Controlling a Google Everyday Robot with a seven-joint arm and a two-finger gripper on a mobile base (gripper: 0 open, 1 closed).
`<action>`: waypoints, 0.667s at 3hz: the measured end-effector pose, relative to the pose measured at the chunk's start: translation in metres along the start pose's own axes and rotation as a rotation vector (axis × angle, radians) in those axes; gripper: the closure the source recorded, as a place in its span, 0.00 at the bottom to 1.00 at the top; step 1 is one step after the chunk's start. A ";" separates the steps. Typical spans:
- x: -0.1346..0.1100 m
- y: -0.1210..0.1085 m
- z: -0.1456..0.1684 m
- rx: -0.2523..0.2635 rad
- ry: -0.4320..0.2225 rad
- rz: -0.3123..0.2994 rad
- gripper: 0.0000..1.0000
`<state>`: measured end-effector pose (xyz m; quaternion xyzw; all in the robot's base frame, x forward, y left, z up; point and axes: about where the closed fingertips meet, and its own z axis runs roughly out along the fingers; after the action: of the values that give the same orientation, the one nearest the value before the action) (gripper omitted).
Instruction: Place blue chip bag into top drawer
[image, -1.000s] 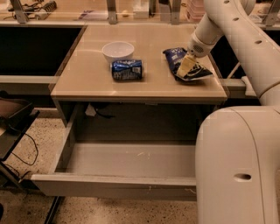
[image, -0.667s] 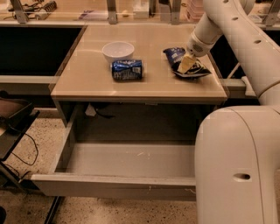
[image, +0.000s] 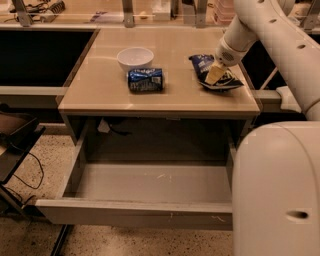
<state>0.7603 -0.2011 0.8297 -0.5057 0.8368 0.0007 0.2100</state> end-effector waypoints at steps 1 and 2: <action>0.028 -0.006 -0.065 0.166 -0.049 0.093 1.00; 0.060 -0.003 -0.159 0.404 -0.109 0.211 1.00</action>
Offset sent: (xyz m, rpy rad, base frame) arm -0.3951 0.0558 -0.1116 -0.1086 -0.1066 -0.3121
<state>0.6825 -0.2874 0.9537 -0.3621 0.8556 -0.1175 0.3507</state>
